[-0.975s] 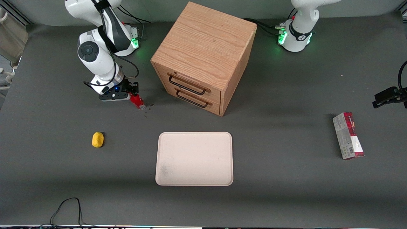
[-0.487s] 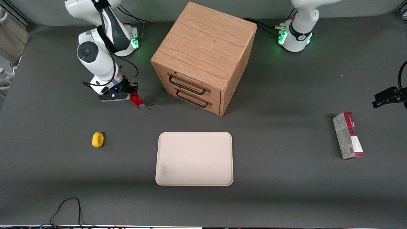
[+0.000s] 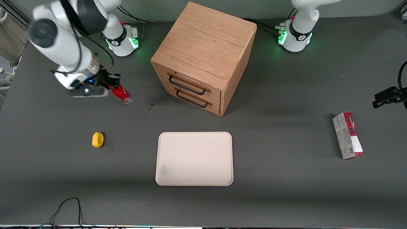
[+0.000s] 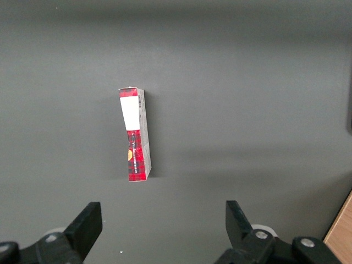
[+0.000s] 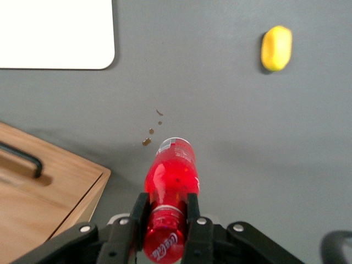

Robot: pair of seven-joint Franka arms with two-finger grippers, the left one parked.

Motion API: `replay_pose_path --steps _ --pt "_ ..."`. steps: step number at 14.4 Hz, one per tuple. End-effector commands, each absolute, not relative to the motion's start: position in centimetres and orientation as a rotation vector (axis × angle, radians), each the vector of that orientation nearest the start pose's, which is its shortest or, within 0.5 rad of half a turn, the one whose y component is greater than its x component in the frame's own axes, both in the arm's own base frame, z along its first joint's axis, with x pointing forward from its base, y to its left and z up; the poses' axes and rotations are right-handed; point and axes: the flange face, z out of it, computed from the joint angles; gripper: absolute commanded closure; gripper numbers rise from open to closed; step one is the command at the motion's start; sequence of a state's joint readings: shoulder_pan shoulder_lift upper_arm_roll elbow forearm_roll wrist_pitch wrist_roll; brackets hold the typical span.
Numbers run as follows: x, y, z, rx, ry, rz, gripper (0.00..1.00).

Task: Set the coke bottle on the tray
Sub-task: 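Lift the bottle and carry it with the right gripper toward the white tray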

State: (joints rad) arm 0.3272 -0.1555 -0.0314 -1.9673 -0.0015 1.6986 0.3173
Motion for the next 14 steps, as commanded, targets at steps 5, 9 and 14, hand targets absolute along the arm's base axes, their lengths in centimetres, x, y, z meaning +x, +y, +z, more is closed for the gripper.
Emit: replay_pose_path --steps 5,9,14 --pt "48.5 14.7 64.9 -3.147 0.035 0.068 0.99" --pt "54.4 17.0 65.7 -3.148 0.025 0.052 0.99" --pt "61.9 20.3 63.5 -3.144 0.003 0.016 1.0"
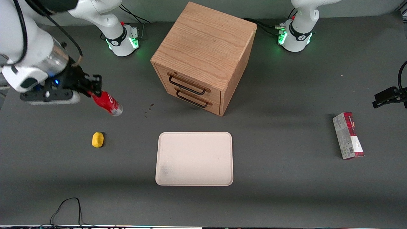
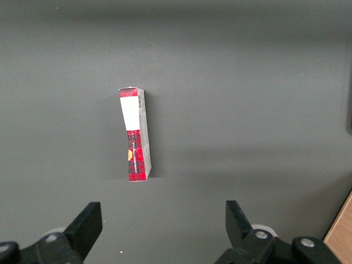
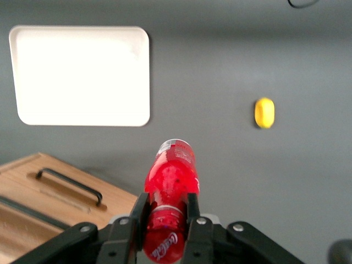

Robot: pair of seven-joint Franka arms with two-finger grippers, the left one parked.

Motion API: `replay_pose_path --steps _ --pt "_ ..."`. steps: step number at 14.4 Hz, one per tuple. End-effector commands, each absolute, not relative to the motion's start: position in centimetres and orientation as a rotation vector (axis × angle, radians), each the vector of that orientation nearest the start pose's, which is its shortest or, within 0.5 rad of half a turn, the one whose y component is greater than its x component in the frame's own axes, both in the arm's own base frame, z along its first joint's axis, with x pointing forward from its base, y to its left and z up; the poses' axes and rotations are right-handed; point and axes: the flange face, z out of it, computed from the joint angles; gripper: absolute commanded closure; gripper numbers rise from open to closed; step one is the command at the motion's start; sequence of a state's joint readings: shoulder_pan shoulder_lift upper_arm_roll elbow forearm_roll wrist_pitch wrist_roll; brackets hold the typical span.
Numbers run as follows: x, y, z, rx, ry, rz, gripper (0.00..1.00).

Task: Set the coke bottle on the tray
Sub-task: 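Lift the bottle and carry it with the right gripper toward the white tray, then stand the bottle upright on the tray and open the right gripper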

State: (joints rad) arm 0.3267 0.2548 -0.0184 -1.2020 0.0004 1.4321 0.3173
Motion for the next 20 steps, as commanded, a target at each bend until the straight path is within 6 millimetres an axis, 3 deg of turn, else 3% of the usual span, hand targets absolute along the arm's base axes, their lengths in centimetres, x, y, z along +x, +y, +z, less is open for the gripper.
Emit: replay_pose_path --steps 1,4,9,12,16,20 --pt "63.3 20.9 61.8 -3.149 0.003 0.029 1.0" --pt "66.4 22.6 59.2 -3.141 -0.015 -0.04 1.0" --pt "66.5 28.4 57.1 -3.141 -0.138 -0.14 1.0" --pt "67.1 29.8 55.6 -3.13 -0.161 -0.168 1.0" --pt "69.6 31.0 50.2 -3.111 -0.168 -0.204 1.0" --pt "71.6 30.8 44.7 -3.119 -0.159 -0.176 1.0"
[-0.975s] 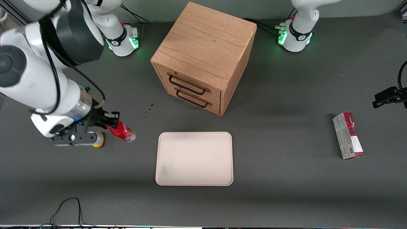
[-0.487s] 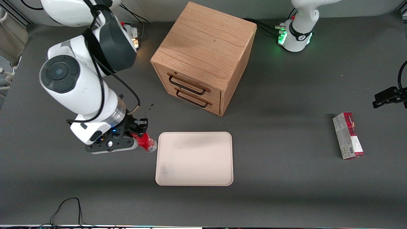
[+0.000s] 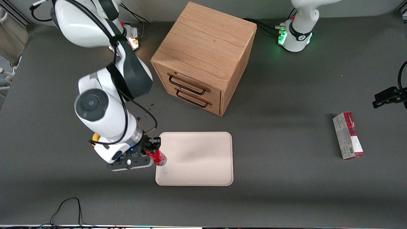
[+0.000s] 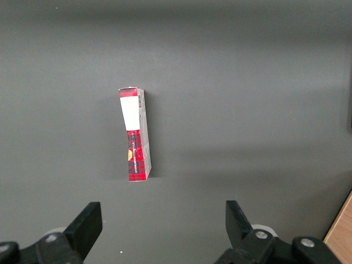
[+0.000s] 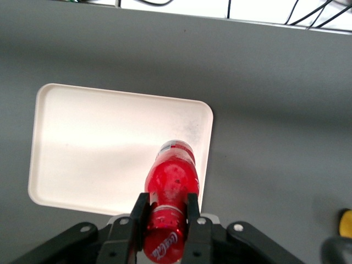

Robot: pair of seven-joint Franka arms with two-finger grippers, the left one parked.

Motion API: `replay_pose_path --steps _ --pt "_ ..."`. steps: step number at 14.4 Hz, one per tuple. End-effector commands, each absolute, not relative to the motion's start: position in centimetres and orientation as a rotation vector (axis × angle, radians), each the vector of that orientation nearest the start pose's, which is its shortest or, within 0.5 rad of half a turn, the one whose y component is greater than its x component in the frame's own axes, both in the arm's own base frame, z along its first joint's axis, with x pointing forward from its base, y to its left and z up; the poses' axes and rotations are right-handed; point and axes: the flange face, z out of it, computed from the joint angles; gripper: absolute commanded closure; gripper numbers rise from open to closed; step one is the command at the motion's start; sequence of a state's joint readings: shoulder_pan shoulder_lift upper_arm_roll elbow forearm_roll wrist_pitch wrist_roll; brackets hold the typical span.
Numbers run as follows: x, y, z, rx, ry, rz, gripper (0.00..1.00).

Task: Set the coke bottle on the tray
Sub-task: 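Stand the bottle upright on the tray and open the right gripper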

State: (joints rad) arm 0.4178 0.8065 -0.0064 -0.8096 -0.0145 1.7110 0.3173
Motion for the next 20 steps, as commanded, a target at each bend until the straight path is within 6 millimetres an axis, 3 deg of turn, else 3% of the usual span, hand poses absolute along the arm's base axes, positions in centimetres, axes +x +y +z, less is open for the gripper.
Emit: replay_pose_path --steps 1,7,13,14,15,16,20 --pt "72.0 30.6 43.2 -3.123 -0.167 -0.163 1.0" --pt "73.6 30.1 35.7 -3.136 -0.148 -0.105 1.0" --pt "73.9 30.0 33.5 -3.138 -0.144 -0.098 1.0" --pt "73.9 30.0 33.4 -3.138 -0.14 -0.098 0.9" --pt "73.9 29.9 33.5 -3.137 -0.132 -0.097 0.21" --pt "73.9 29.8 34.0 -3.136 -0.124 -0.099 0.0" --pt "72.9 29.3 38.3 -3.147 -0.115 -0.053 0.0"
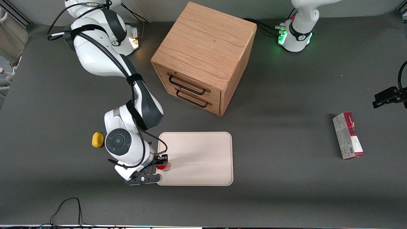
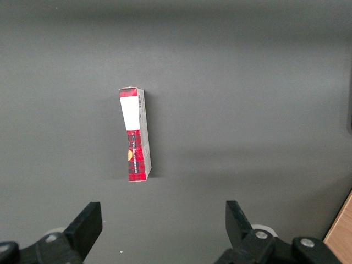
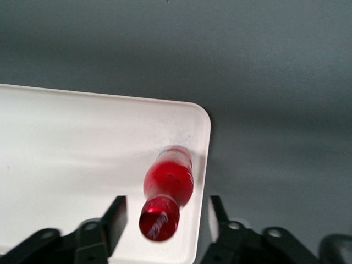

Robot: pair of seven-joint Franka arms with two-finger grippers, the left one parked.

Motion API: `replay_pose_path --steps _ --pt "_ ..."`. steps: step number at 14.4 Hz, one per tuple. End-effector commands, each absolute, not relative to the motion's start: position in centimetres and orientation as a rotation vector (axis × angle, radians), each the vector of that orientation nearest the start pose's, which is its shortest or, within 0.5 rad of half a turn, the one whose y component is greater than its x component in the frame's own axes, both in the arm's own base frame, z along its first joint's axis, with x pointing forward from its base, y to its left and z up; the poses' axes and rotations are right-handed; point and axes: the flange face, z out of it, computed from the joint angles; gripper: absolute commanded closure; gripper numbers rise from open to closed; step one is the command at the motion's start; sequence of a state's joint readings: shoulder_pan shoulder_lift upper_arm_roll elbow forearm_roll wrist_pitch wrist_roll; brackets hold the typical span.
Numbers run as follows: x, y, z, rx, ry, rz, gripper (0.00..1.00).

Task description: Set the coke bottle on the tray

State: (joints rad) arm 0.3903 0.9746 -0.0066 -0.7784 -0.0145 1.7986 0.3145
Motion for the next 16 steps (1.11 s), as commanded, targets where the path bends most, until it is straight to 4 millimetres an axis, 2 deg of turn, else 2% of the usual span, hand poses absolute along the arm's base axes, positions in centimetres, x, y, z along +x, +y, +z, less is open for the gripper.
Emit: replay_pose_path --steps 1,4,7,8,10,12,13,14,16 --pt "72.5 28.8 40.0 -3.152 -0.108 -0.038 0.0" --pt "70.4 27.6 45.4 -3.178 -0.097 0.043 0.0" --pt "67.3 26.1 51.6 -3.207 -0.105 0.14 0.0" --pt "66.3 25.1 53.6 -3.217 -0.094 0.161 0.0" --pt "64.4 22.4 56.3 -3.229 -0.058 0.226 0.0" --pt "62.8 18.3 57.8 -3.214 0.011 0.267 0.0" --pt "61.7 14.5 59.2 -3.194 0.072 0.223 0.0" --pt "60.7 12.0 59.7 -3.178 0.068 0.175 0.0" --pt "59.0 7.6 59.7 -3.159 0.089 0.091 0.0"
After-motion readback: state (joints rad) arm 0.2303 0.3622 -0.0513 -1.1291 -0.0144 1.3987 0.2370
